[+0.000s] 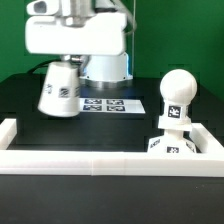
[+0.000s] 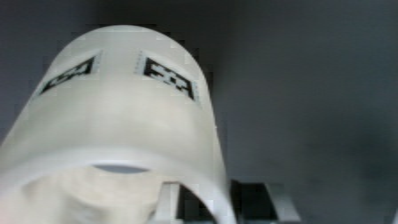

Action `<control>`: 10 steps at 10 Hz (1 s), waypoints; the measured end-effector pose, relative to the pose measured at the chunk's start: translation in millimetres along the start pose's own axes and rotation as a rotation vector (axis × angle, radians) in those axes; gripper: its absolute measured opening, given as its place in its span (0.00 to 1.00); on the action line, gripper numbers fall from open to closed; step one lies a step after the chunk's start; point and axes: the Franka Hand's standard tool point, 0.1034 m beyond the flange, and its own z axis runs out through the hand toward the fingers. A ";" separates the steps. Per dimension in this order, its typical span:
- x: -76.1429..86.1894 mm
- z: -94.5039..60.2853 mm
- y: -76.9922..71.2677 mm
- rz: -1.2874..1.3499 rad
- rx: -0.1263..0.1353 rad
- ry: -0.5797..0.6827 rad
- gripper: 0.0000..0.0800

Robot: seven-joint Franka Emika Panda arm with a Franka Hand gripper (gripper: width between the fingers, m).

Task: Assemble lamp

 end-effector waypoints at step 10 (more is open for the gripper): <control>36.4 -51.3 -79.1 0.076 0.068 -0.009 0.06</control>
Offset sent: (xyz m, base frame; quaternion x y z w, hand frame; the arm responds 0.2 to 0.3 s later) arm 0.0000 0.0000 0.0000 0.0000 0.0000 0.0000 1.0000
